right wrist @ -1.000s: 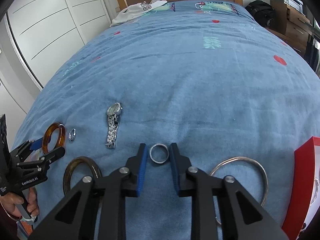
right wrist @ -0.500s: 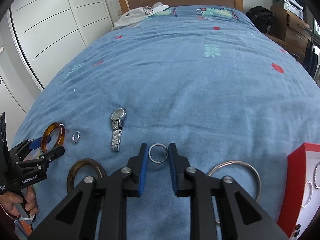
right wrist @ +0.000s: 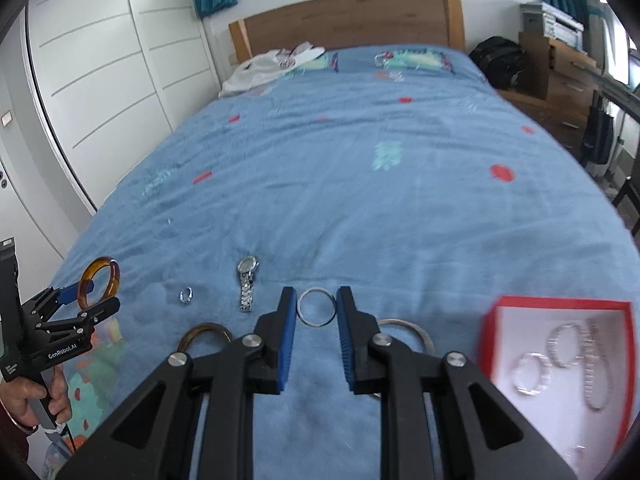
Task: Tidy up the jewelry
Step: 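Lift the amber bangle and silver ring and carry them over the red box, then lower the amber bangle with the left tool while the right tool lowers the ring into the box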
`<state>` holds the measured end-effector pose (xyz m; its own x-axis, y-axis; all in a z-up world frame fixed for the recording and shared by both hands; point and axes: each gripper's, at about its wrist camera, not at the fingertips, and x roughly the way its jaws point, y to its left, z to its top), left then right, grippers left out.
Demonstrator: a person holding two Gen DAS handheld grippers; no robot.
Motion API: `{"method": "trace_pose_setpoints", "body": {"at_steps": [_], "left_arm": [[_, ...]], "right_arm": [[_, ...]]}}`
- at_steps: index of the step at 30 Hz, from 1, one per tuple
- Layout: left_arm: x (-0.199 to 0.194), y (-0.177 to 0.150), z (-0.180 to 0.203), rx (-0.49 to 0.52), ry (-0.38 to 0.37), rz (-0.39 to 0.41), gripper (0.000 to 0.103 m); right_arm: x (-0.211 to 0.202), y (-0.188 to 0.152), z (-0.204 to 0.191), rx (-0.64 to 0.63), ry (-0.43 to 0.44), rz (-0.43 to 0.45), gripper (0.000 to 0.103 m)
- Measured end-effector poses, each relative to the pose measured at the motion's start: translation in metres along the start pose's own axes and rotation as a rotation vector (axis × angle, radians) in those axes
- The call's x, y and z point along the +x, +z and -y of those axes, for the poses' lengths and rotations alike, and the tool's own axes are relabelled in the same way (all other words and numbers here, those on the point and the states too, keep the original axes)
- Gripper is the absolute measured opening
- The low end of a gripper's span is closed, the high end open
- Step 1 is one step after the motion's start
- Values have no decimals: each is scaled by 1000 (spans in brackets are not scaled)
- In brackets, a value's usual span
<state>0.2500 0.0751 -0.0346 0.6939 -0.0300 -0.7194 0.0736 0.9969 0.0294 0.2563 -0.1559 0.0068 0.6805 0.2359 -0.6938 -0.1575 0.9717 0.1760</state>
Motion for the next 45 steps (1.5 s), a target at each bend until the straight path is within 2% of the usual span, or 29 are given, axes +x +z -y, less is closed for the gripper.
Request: {"method": "trace_pose_setpoints", "body": {"at_steps": [9, 19, 24, 34, 38, 45], "left_arm": [[-47, 17, 48, 35, -64, 49, 76], [-62, 31, 149, 124, -192, 63, 76], [-56, 32, 206, 174, -258, 48, 76], [-28, 21, 305, 272, -390, -19, 76], [-18, 7, 334, 313, -435, -55, 76], [5, -8, 362, 360, -450, -119, 75]], "right_arm": [[-102, -2, 64, 51, -106, 70, 19], [-167, -24, 139, 88, -195, 82, 19], [-174, -31, 172, 101, -210, 66, 19], [-143, -61, 222, 141, -164, -7, 19], [-128, -81, 229, 147, -130, -46, 19], [-109, -107, 233, 119, -87, -117, 19]]}}
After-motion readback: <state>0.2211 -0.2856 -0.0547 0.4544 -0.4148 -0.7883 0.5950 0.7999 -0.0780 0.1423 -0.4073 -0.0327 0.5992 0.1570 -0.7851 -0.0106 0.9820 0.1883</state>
